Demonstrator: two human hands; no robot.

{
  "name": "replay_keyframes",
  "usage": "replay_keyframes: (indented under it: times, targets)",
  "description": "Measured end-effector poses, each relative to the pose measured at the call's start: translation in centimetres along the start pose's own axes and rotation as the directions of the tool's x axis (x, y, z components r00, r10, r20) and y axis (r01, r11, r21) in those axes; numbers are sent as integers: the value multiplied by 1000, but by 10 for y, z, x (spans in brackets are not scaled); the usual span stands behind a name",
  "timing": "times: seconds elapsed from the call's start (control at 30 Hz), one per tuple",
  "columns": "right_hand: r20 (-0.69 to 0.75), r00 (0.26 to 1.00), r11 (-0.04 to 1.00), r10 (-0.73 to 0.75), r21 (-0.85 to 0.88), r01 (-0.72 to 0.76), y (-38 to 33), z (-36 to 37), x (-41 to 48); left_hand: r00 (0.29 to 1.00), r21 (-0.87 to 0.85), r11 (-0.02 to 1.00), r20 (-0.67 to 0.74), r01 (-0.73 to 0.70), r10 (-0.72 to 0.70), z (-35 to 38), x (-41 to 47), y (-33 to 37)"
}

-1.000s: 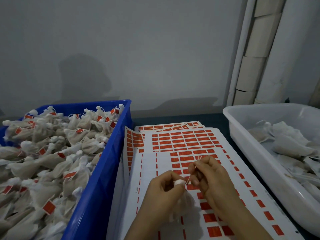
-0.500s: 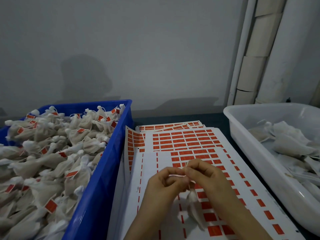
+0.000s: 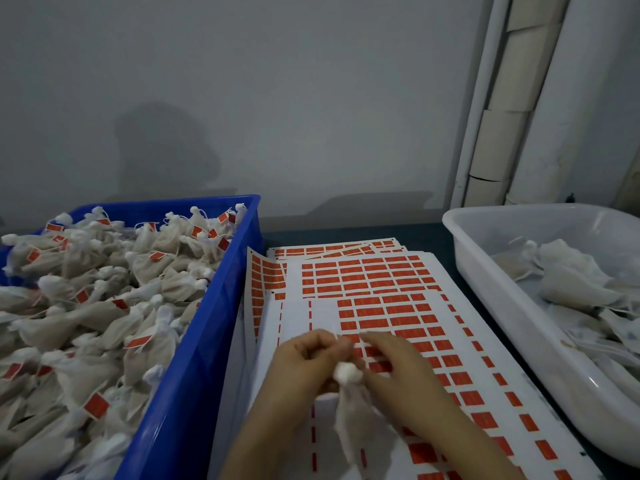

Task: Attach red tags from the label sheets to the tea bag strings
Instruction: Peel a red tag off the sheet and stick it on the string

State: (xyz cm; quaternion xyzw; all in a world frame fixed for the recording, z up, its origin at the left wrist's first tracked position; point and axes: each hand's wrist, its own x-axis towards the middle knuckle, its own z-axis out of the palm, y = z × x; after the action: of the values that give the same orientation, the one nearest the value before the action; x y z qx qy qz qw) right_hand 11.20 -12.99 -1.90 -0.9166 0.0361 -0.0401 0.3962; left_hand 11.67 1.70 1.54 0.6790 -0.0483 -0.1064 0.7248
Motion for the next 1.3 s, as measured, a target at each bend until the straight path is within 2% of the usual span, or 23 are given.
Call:
replay_keyframes:
  times: [0.1,0.17,0.23,0.33,0.53,0.67,0.77,0.9,1.0,1.3]
  targets:
    - [45,998,980,-32,-197,40,2,8,-6,965,-146,989,-259,-13,-26,-10,5,0]
    - [63,998,972,-22,-232,36,3,8,-5,933,-215,977,-353,-12,-66,-15,6,1]
    - [75,997,970,-18,-240,36,3,7,-4,917,-260,966,-387,-8,-97,-19,6,4]
    - [62,998,974,-17,-224,30,4,7,-3,934,-290,957,-339,11,-114,-23,6,7]
    - [27,1000,985,10,-170,-5,10,8,-4,989,-274,961,-129,40,-78,-28,-1,17]
    - [32,999,991,23,-132,-19,12,5,-4,997,-138,990,-62,38,-47,-30,-4,27]
    - [25,1000,994,9,-114,-6,14,5,-5,995,18,999,-95,27,-25,-24,-1,29]
    - [17,999,991,-31,-128,33,13,4,-5,996,241,970,-87,11,10,-4,9,16]
    - [17,999,991,-37,-128,39,14,3,-5,998,299,953,-57,45,-29,5,18,-6]
    - [13,999,989,-31,-145,32,12,4,-6,995,108,992,-84,71,-62,-3,17,-11]
